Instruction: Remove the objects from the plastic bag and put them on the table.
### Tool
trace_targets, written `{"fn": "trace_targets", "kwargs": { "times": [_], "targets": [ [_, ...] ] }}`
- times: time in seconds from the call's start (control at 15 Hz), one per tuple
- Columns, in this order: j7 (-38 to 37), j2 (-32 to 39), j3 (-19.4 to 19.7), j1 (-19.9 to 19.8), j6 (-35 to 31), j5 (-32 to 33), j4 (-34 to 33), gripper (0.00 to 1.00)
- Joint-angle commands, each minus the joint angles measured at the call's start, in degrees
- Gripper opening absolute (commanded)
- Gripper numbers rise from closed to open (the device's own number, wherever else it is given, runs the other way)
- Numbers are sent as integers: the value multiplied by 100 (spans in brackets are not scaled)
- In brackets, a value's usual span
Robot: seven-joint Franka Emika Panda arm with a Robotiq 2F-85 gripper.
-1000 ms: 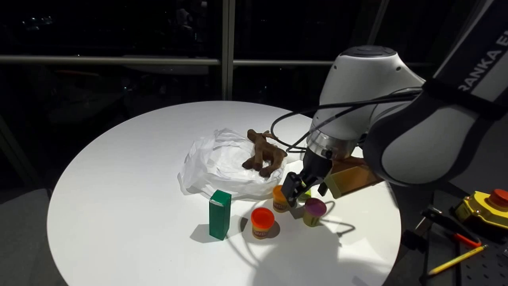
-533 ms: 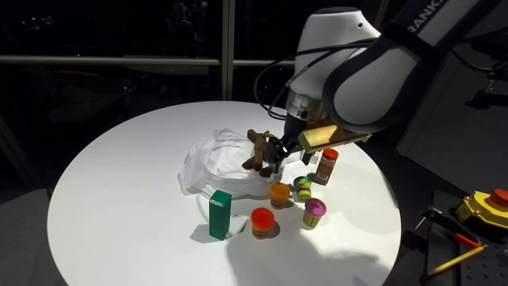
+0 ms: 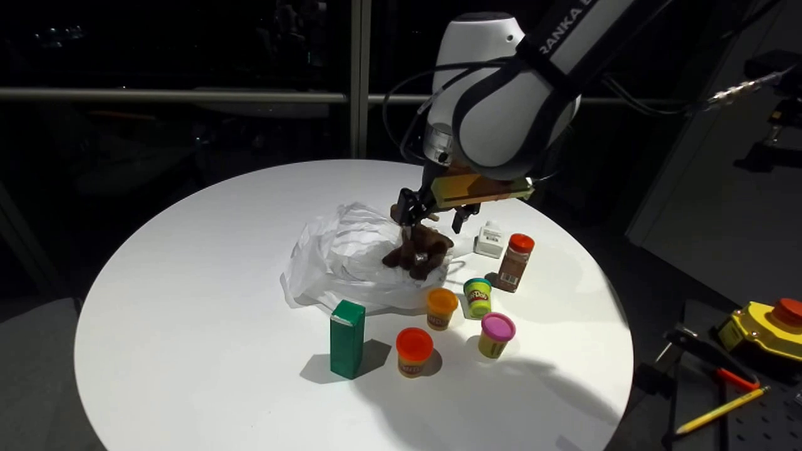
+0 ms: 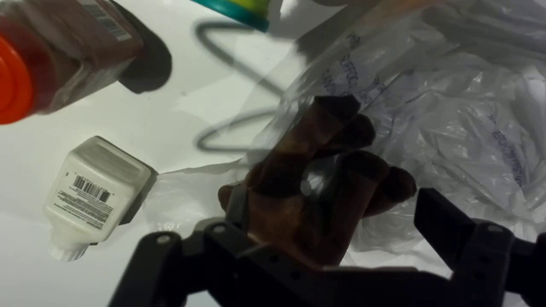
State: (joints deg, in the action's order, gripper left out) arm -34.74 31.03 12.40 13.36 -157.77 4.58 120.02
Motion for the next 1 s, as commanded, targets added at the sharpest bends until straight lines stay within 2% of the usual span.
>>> {"fn": "trace_targets", "kwargs": {
  "times": [0.0,0.47,0.87,0.93],
  "targets": [
    [38,732,114,8,173,92,-881,100],
    [239,1620,391,106,498,339,-1920,100],
    [251,2070,614,154,829,587,-2435,100],
    [269,2094,613,149,878,617,-2478,75]
  ]
}}
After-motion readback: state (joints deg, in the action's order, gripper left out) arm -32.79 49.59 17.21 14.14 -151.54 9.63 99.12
